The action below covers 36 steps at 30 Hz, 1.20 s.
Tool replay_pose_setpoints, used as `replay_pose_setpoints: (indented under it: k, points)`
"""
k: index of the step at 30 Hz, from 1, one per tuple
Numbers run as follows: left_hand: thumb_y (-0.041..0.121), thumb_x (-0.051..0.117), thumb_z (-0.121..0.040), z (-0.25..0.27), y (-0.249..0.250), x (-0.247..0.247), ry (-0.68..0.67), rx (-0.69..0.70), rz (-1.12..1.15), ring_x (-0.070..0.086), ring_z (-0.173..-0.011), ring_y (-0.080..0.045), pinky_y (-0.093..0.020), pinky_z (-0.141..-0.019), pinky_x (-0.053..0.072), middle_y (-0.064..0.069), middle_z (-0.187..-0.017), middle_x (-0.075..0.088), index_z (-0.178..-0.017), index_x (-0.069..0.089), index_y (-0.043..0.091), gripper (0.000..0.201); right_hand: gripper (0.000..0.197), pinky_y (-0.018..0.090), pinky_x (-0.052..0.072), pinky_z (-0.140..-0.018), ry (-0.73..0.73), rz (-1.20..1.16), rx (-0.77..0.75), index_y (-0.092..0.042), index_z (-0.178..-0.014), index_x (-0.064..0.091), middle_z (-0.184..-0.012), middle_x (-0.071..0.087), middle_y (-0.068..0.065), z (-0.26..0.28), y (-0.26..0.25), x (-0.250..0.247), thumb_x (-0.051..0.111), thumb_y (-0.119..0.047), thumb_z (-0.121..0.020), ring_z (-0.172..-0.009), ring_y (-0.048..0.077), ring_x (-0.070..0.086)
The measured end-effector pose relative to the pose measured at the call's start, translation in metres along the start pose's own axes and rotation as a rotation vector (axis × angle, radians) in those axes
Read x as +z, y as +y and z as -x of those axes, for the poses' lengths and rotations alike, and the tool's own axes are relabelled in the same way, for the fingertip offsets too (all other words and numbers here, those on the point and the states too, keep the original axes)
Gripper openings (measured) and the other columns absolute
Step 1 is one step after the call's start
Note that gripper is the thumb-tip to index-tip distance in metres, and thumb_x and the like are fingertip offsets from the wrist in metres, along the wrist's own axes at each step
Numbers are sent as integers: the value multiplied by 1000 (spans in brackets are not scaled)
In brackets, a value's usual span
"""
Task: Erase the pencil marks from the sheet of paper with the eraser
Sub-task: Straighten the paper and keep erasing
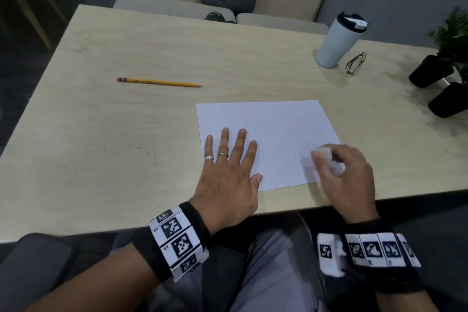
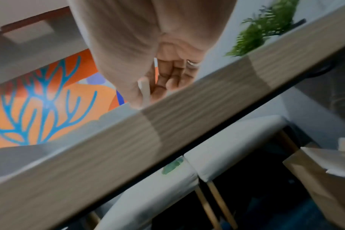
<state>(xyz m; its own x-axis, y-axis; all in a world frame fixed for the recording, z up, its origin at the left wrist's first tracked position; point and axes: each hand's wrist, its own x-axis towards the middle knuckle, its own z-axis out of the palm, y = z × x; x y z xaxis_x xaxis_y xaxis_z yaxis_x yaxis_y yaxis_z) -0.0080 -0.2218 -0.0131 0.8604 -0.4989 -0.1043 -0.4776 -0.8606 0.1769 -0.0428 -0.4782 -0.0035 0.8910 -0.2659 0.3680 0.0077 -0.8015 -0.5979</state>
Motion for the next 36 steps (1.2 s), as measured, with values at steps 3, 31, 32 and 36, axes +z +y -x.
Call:
replay_pose_setpoints:
  k: [3,31,32,36]
  points:
    - [51,0,-104,-2,2,-7,-119,-27,-21,-37,-152,-39,-65,-120,-23,-10,-169,-34,-166,-17,19,72,33,36,53,-90,-68,-12,47,-18,-122,67,-132,71,-4,-6,18,7,56,-42,-103,-108,21,67]
    - [87,13,-93,-30,113,3,-212,88,-37,-47,-147,-29,-60,-121,-24,-3,-168,-37,-163,-26,21,103,16,24,46,-77,-67,-152,185,-23,-122,64,-130,71,-13,-10,27,6,56,-31,-110,-92,16,71]
    - [89,11,-92,-23,104,3,-214,47,-33,-48,-146,-29,-61,-120,-24,-3,-167,-39,-162,-26,20,106,15,28,45,-79,-65,-155,187,-22,-120,64,-132,70,-13,-9,25,5,56,-30,-110,-92,16,71]
    - [89,4,-89,11,47,-13,-231,-332,-52,-45,-147,-42,-63,-118,-28,-18,-161,-44,-157,-32,6,112,14,27,44,-77,-55,-161,207,-22,-120,64,-129,69,-14,-9,21,7,57,-27,-110,-91,1,66]
